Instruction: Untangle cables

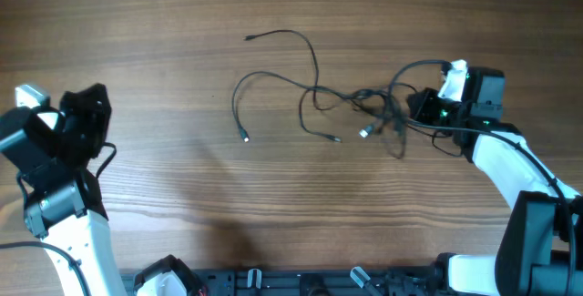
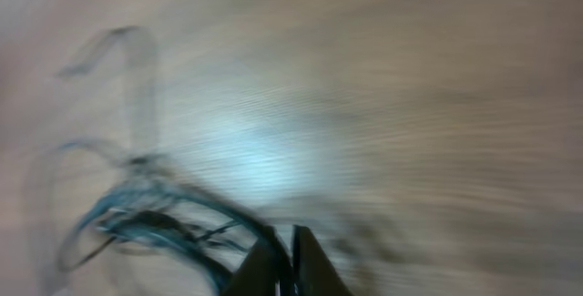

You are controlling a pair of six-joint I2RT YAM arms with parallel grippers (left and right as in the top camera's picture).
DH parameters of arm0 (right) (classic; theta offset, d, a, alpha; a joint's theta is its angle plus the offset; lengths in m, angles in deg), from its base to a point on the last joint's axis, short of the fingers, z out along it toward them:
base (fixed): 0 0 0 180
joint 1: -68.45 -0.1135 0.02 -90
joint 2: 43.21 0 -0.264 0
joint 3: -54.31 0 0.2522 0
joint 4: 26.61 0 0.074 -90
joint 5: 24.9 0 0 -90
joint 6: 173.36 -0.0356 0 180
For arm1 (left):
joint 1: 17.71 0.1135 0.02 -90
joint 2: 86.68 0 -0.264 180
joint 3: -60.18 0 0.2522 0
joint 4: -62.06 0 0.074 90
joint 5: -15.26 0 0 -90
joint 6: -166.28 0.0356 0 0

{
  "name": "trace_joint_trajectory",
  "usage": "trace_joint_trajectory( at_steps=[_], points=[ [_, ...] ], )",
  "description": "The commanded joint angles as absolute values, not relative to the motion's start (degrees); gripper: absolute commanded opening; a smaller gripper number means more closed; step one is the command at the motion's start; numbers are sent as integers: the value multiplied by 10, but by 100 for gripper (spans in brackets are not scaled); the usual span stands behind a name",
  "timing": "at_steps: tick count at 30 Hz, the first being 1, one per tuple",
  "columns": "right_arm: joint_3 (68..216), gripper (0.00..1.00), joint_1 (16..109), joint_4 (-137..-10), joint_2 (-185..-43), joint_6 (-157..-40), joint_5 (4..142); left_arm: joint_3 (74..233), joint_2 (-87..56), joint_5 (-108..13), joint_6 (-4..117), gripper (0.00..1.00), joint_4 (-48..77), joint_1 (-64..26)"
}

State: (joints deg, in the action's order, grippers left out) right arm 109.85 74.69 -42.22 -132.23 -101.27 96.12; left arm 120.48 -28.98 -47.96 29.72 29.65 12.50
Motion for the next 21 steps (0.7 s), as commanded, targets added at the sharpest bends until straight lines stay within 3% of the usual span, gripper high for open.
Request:
trace_joint_trajectory(
  at_steps=[1,5,8,10,11,13,14,18,21],
  points=[
    [1097,5,692,-380,-1300,-1023,1187,1213,-287,-481,309,9,271,78],
    [1097,5,574,-348,-1292,-1029,1148,1213,-266,-482,309,14,270,8],
    [1097,7,485,-344,-1292,-1032,992,1213,-244,-482,309,18,270,-37],
    [1097,23,466,-344,-1292,-1052,932,1213,-230,-482,309,20,266,-56],
    [1097,39,466,-344,-1291,-1069,906,1213,-224,-482,309,24,261,-64],
    [1097,94,479,-344,-1283,-1091,876,1213,-212,-482,309,30,245,-81],
    [1097,100,493,-344,-1275,-1091,874,1213,-204,-482,309,31,234,-92],
    [1097,100,532,-345,-1241,-1090,876,1213,-177,-482,309,39,216,-138],
    [1097,100,548,-352,-1217,-1090,871,1213,-155,-482,309,50,219,-192]
  ],
)
